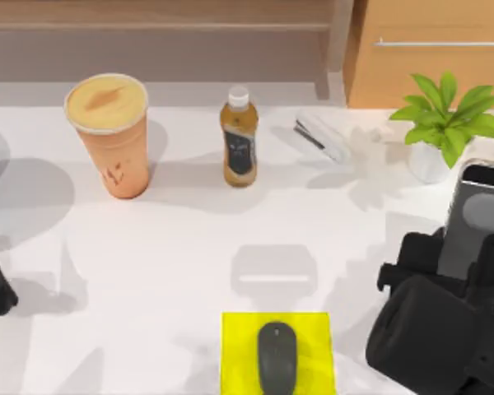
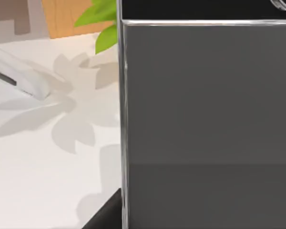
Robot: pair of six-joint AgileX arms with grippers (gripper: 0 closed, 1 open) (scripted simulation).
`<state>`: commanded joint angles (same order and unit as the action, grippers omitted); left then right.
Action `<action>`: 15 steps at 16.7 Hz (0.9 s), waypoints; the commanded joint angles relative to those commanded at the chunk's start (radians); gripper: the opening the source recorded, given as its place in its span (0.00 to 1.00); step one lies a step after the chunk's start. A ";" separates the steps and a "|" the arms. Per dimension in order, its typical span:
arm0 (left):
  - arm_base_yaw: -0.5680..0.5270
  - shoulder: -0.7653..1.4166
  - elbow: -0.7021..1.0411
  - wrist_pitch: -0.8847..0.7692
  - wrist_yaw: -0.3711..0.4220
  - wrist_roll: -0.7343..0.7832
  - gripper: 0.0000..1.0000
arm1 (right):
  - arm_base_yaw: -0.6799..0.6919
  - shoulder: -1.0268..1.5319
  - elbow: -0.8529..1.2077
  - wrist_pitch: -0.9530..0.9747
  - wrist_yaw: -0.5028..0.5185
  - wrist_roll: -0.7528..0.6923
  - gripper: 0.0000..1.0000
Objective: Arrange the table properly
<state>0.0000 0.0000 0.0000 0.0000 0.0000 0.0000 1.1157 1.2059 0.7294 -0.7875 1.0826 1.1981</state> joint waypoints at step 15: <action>0.000 0.000 0.000 0.000 0.000 0.000 1.00 | 0.000 0.000 0.000 0.000 0.000 0.000 1.00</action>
<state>0.0000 0.0000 0.0000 0.0000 0.0000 0.0000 1.1157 1.2059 0.7294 -0.7875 1.0826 1.1981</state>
